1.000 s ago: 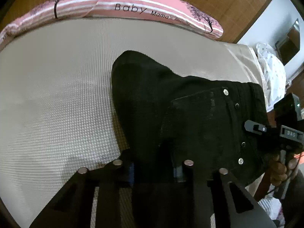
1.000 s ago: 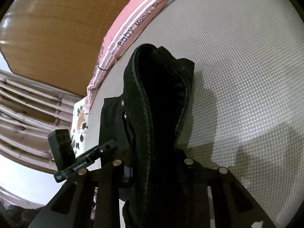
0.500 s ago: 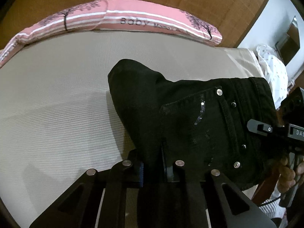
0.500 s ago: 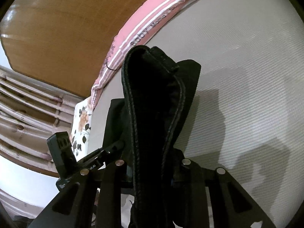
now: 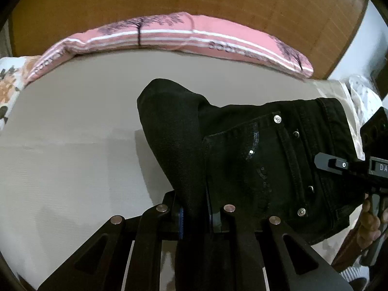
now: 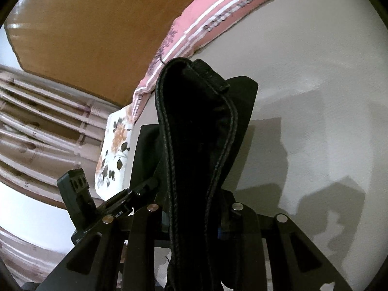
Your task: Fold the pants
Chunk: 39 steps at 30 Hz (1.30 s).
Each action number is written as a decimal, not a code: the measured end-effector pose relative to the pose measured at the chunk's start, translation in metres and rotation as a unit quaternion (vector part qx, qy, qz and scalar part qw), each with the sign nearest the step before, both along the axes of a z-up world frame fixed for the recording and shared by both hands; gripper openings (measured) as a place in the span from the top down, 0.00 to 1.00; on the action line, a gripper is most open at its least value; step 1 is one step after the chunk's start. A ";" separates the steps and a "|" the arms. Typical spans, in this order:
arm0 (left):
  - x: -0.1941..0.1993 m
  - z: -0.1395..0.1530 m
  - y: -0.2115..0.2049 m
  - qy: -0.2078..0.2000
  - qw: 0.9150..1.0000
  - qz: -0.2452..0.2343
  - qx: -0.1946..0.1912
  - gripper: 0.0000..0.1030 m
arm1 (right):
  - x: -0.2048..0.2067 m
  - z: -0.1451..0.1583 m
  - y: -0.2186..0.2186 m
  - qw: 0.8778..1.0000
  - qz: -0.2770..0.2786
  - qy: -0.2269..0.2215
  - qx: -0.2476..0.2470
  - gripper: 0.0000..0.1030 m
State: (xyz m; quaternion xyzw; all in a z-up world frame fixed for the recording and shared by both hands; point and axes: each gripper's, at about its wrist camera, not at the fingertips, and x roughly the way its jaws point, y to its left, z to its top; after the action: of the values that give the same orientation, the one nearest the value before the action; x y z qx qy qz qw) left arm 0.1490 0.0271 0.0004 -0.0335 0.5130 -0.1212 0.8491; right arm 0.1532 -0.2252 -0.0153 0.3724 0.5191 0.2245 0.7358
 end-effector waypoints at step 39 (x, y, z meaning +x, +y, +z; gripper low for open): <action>0.140 -0.057 0.081 0.003 0.999 0.050 0.009 0.66 | 0.147 -0.036 0.056 0.996 0.027 0.002 -0.083 0.74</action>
State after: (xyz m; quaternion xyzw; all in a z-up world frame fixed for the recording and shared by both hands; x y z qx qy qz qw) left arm 0.2888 0.1083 -0.0563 -0.0520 0.5140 -0.0738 0.8530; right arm 0.3002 -0.1694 -0.0513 0.2964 0.5471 0.1995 0.7570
